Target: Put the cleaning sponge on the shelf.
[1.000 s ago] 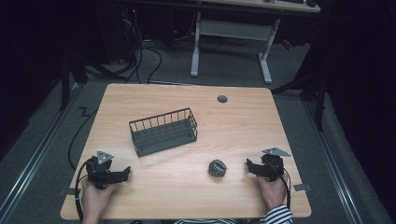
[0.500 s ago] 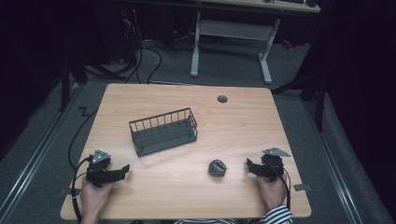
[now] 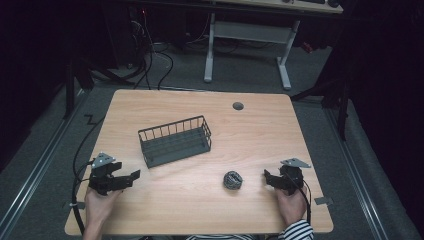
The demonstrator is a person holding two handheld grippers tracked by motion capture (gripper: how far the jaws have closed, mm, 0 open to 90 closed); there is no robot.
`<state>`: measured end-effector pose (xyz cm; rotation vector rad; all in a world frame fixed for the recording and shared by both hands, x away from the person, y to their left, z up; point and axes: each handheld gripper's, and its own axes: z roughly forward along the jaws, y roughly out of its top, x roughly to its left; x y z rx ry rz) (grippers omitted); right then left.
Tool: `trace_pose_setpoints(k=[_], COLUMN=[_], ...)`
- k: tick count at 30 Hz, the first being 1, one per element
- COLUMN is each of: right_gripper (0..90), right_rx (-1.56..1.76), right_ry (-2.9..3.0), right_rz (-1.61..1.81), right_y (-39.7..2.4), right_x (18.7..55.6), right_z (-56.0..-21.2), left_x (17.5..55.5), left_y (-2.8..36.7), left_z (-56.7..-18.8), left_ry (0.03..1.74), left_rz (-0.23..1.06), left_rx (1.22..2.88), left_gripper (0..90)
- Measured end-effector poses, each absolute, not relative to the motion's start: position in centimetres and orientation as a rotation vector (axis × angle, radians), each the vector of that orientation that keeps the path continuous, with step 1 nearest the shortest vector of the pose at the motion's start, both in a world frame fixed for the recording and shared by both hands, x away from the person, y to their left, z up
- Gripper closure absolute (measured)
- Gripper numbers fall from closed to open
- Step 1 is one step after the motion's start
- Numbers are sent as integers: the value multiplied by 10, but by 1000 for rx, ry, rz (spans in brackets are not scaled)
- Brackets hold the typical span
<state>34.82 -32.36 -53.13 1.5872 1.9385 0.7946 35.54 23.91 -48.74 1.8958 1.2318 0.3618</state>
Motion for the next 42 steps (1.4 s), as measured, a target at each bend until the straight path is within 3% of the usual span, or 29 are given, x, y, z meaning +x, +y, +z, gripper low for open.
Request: trace_pose_setpoints(k=[10, 28, 42], right_gripper=[215, 219, 220], right_rx=[1580, 1579, 1578], right_ry=[1941, 1943, 1943], right_rz=[800, 802, 803], right_y=[-323, -323, -323], right_x=[348, 348, 348], right_z=[-531, -531, -531], left_x=[363, 402, 431], left_y=[246, 222, 203], left_z=[-466, -428, -439], left_ry=[1228, 1210, 1257], left_rz=[344, 361, 352], left_rx=[1888, 1885, 1923], left_gripper=[193, 250, 292])
